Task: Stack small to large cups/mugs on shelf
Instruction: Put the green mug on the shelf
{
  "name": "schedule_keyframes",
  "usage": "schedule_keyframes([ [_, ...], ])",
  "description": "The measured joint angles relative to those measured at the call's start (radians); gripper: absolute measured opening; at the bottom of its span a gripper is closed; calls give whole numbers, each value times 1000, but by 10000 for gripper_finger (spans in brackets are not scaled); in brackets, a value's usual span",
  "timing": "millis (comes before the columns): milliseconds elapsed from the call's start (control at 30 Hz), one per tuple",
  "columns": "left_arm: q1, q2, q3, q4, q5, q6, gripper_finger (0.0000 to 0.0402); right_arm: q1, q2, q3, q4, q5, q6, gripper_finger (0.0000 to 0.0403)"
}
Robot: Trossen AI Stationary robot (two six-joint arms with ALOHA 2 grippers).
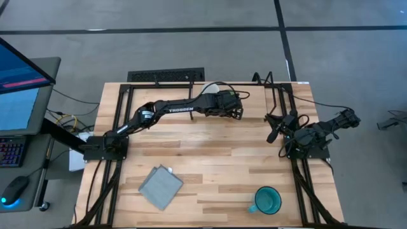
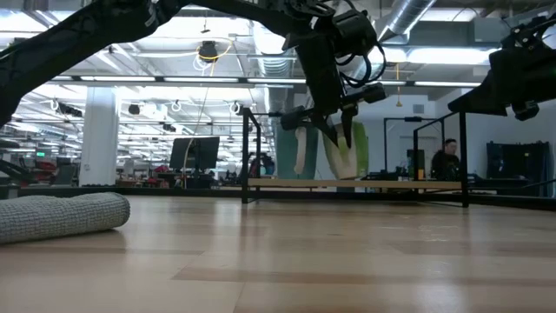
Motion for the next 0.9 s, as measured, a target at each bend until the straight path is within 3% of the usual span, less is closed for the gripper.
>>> schedule_keyframes([
  [267,0,0,0,1,1,-2,56,0,0,0,0,0,0,74],
  [633,0,0,0,4,9,-6,124,0,0,0,0,0,0,74],
  [900,-1,0,0,53,23,-6,140,0,0,0,0,0,0,74],
])
